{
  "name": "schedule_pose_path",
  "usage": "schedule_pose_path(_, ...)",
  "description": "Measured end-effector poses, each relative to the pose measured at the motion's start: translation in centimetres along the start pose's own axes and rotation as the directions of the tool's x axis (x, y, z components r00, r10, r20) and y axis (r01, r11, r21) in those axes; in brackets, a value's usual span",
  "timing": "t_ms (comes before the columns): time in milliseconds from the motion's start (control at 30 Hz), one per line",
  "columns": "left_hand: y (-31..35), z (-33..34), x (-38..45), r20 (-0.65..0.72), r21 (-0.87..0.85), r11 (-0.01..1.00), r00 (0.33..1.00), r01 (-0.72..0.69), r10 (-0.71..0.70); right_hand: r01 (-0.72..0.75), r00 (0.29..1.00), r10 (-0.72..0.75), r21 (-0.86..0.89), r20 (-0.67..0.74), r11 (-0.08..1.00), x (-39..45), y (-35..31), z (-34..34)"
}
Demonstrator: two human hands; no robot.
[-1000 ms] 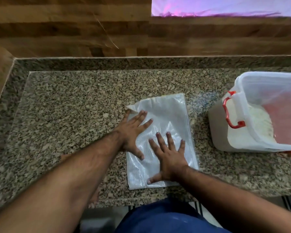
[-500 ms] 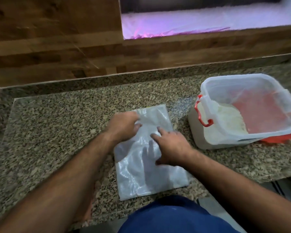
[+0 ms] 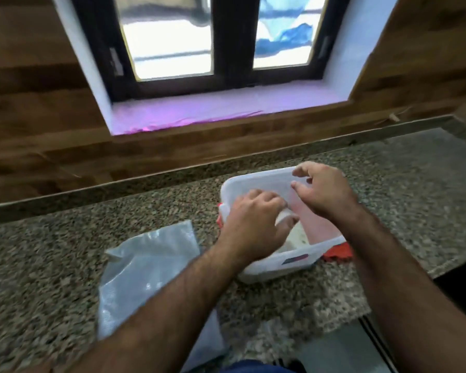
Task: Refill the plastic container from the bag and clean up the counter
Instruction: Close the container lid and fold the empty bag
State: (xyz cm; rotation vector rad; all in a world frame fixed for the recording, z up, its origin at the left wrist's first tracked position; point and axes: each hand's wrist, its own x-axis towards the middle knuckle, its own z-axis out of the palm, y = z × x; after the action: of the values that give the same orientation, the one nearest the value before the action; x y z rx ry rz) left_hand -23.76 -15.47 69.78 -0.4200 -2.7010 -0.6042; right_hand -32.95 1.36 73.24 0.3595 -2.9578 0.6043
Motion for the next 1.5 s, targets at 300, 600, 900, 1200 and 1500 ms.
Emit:
schedule_pose_path(300, 4.7, 7.9, 2.6, 0.305, 0.261, 0.922, 0.882, 0.285, -0.359, -0.254, 0.962, 0.270, 0.224, -0.045, 0.941, 5.0, 19.7, 3.2)
schedule_pose_path(600, 5.5, 7.8, 2.7, 0.347, 0.233, 0.835, 0.759, 0.499, -0.551, 0.085, 0.775, -0.049, -0.027, 0.630, 0.996, 0.4, 27.0, 12.7)
schedule_pose_path(900, 5.8, 8.1, 2.5, 0.381, 0.102, 0.792, 0.712, 0.601, -0.590, 0.289, 0.810, -0.158, -0.149, 0.565, 0.946, 0.4, 25.6, 11.3)
schedule_pose_path(1200, 5.7, 8.1, 1.9, 0.224, 0.005, 0.823, 0.802, 0.567, -0.554, 0.277, 0.934, -0.225, 0.165, -0.277, 0.947, 6.0, 18.7, 2.6)
schedule_pose_path(1500, 2.0, 4.2, 2.3, -0.329, -0.503, 0.717, 0.661, 0.482, -0.675, 0.675, 0.737, -0.508, 0.455, -0.446, 0.580, 3.9, 6.9, -5.7)
